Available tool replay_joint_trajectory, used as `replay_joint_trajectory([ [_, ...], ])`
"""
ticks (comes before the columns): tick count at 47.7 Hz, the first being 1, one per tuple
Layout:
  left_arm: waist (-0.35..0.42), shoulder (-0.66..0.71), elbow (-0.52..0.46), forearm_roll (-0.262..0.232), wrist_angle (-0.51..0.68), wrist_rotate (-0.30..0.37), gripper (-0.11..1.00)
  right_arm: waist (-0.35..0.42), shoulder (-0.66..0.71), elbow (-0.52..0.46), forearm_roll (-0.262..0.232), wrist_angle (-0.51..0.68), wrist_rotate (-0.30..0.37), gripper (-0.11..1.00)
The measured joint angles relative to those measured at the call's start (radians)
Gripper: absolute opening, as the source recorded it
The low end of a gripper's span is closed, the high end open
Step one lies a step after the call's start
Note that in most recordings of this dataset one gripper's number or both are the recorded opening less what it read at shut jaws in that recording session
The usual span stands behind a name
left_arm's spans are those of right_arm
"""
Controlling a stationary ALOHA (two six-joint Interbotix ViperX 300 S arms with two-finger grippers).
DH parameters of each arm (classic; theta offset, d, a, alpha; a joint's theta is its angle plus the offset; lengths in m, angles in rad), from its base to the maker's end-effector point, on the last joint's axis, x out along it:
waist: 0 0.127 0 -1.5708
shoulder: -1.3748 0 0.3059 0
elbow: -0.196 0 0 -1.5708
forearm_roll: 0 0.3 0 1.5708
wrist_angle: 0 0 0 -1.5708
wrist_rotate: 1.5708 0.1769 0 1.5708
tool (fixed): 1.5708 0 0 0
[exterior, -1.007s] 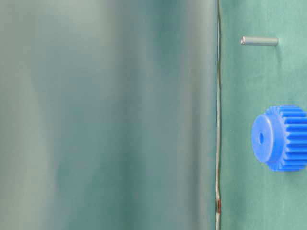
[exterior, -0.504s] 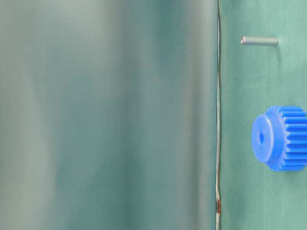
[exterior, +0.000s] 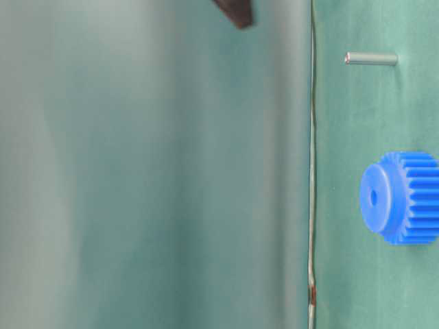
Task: Insert the shaft placed at a random location into the center hole of the medium gear at another random location.
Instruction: 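Move the right gripper over the silver shaft and lower onto it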
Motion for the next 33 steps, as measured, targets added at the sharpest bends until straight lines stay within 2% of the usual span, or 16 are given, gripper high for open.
replay_joint_trajectory([
  [15,0.000,0.002,0.000,0.000,0.003,0.002,0.00,-0.020,0.232,-0.029,0.014,-0.117,0.000,0.81],
  [33,0.000,0.003,0.000,0.000,0.014,0.002,0.00,-0.026,0.345,-0.072,0.015,-0.133,0.000,0.81],
])
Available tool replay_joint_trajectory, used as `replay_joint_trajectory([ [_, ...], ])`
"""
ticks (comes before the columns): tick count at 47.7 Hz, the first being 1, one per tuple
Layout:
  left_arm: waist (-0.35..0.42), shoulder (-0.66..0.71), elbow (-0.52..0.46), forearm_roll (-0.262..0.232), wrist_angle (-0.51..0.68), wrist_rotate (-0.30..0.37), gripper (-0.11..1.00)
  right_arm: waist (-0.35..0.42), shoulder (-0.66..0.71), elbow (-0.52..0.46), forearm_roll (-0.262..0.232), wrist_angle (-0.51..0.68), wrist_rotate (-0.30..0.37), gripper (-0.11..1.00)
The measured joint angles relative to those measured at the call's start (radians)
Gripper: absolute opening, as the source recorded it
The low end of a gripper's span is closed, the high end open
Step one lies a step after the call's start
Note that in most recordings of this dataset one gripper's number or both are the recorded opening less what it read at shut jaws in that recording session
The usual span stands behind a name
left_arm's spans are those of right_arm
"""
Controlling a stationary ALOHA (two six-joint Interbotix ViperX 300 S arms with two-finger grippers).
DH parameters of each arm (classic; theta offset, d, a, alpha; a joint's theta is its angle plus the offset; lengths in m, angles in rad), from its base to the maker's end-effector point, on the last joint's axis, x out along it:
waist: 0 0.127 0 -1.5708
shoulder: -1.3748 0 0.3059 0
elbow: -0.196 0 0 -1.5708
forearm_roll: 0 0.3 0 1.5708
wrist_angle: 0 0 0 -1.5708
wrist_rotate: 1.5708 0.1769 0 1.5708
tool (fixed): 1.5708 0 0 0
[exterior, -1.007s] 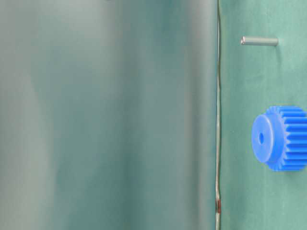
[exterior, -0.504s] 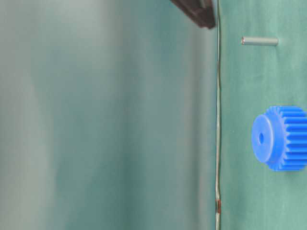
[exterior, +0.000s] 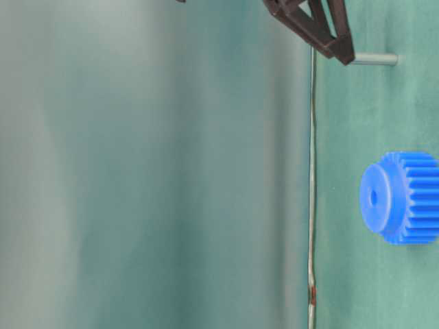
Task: Insert the shaft placed at a random location into the center hole of the medium gear at another random location.
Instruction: 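Move the right gripper over the silver shaft and lower onto it, then close the right gripper on the shaft and lift it upright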
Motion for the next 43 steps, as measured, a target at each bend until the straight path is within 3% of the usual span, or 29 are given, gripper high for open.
replay_joint_trajectory([
  [9,0.000,0.000,0.000,0.002,0.008,0.000,0.00,0.000,0.015,-0.008,0.000,0.000,0.000,0.79],
  [12,0.000,0.000,0.000,0.002,0.009,0.000,0.00,0.000,0.015,-0.008,0.000,0.000,0.000,0.74],
  [23,0.000,0.000,0.000,0.000,0.011,0.000,0.00,0.000,0.025,-0.008,0.000,0.000,0.000,0.14],
  [43,0.000,0.000,0.000,0.000,0.017,0.000,0.00,0.000,0.017,-0.012,0.000,0.003,0.000,0.13],
])
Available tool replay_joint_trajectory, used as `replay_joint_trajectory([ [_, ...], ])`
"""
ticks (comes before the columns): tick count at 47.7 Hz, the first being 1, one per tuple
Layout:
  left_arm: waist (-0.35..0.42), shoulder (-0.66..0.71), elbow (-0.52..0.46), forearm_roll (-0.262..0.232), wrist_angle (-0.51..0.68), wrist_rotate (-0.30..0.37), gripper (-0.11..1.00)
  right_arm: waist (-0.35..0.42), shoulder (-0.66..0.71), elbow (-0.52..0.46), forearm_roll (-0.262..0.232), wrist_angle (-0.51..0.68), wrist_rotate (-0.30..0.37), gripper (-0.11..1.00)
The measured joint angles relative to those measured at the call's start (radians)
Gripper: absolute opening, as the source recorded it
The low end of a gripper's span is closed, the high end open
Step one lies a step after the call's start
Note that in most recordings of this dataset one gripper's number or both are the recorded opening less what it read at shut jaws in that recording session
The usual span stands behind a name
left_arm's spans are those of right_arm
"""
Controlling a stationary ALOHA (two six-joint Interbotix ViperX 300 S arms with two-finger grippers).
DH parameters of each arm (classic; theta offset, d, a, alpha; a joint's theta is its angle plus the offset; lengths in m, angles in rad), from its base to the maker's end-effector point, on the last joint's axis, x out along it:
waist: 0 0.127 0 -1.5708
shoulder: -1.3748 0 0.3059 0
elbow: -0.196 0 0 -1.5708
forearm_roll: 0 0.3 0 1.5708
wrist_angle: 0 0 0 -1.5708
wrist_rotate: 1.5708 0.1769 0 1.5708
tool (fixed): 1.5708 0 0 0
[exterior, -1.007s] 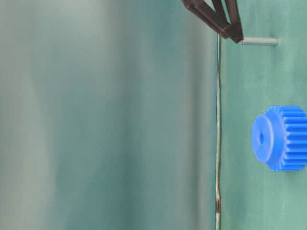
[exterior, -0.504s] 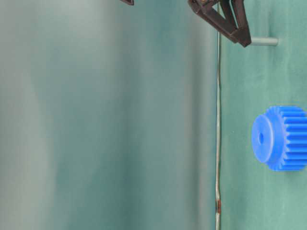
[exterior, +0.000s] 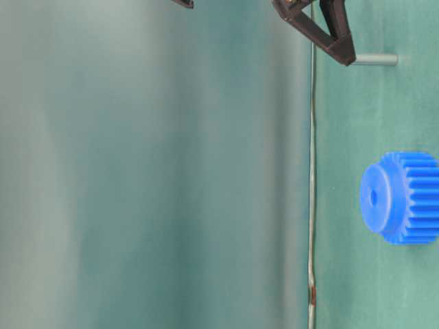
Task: Insert the shaft placed at a random location into the center hole of the medium gear at another random location.
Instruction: 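Close the right gripper on the shaft and lift it upright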
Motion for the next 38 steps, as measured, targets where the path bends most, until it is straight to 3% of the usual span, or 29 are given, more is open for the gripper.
replay_joint_trajectory([
  [18,0.000,-0.003,0.000,0.000,0.009,0.000,0.00,0.002,-0.202,-0.064,0.000,0.264,0.000,0.13],
  [38,0.000,-0.003,0.000,0.000,0.011,0.000,0.00,0.026,-0.198,-0.087,0.000,0.281,0.000,0.13],
])
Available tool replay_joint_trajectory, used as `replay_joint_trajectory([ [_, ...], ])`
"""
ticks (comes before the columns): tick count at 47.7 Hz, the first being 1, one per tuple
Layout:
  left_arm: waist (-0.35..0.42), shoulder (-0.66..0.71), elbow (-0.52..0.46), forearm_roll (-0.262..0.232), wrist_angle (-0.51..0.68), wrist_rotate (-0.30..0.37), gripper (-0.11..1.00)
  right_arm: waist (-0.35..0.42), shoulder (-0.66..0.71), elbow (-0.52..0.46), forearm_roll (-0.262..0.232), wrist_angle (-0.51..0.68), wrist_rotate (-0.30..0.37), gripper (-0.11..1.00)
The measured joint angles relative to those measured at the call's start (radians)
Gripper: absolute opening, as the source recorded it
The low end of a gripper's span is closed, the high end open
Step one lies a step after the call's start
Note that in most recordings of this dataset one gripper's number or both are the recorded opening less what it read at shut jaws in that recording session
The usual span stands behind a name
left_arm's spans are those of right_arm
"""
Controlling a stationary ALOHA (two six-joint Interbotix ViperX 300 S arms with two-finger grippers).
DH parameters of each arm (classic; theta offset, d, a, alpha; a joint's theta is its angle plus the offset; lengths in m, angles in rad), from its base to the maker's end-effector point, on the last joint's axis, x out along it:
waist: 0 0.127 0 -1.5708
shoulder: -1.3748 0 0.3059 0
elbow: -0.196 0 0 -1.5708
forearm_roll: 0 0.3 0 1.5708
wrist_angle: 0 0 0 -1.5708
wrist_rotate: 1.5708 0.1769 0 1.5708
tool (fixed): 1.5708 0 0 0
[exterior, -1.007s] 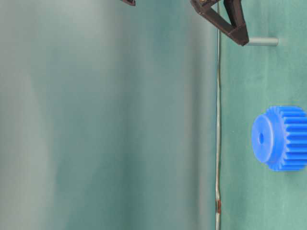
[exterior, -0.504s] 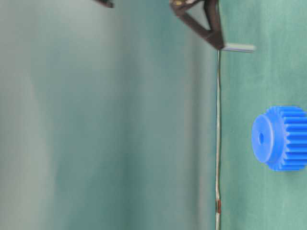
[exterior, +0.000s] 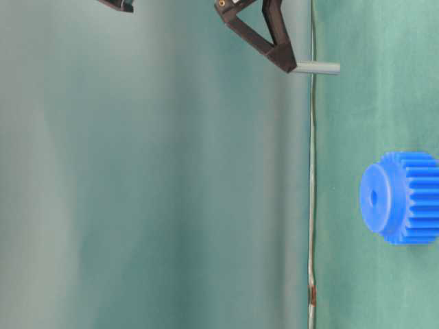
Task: Insert the shaft placed at a random location into the center hole of the medium gear at another random location.
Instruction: 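Close the right gripper on the shaft and lift it upright, then carry the shaft left over the blue gear's center hole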
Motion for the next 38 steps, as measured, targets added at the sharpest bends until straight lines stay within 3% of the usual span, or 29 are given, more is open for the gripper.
replay_joint_trajectory([
  [10,0.000,0.003,0.000,0.002,0.000,0.000,0.00,0.054,0.067,-0.066,0.000,-0.011,0.000,0.13],
  [25,0.000,0.002,0.000,0.000,0.000,-0.002,0.00,0.130,0.215,-0.242,-0.003,-0.011,0.000,0.13],
  [38,0.000,0.002,0.000,0.000,0.000,-0.002,0.00,0.163,0.291,-0.330,-0.006,-0.011,-0.003,0.13],
])
